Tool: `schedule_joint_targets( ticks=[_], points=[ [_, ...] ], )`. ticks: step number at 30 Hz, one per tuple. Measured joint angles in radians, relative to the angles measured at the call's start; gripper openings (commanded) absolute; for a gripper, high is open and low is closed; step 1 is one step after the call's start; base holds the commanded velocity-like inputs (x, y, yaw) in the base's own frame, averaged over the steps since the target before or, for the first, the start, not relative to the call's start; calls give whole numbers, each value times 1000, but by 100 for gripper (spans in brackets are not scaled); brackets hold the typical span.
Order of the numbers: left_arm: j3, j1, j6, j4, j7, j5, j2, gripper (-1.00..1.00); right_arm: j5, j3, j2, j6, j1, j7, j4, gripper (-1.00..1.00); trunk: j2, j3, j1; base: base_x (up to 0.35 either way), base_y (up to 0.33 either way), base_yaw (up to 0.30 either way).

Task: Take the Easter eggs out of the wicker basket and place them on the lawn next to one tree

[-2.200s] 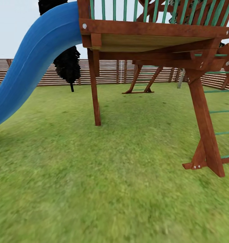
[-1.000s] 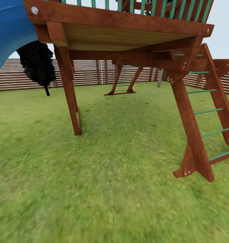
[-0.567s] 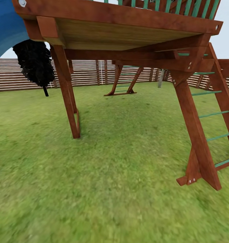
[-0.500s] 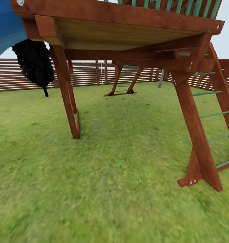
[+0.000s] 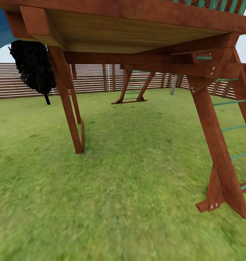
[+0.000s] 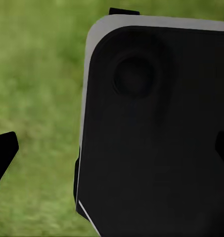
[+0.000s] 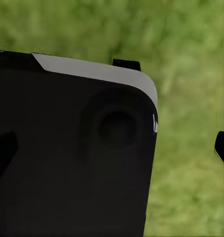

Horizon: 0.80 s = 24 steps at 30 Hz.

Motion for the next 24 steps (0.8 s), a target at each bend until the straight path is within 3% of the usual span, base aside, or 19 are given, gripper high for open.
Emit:
schedule_joint_targets(
  ticks=[16,24],
  points=[
    [0,0,0,-1,0,0,-1,100,0,0,-1,0,0,0,0,100,0,0,0,324,0,0],
    [19,0,3,-16,-3,8,-7,100,0,0,-1,0,0,0,0,100,0,0,1,54,0,0]
  ],
)
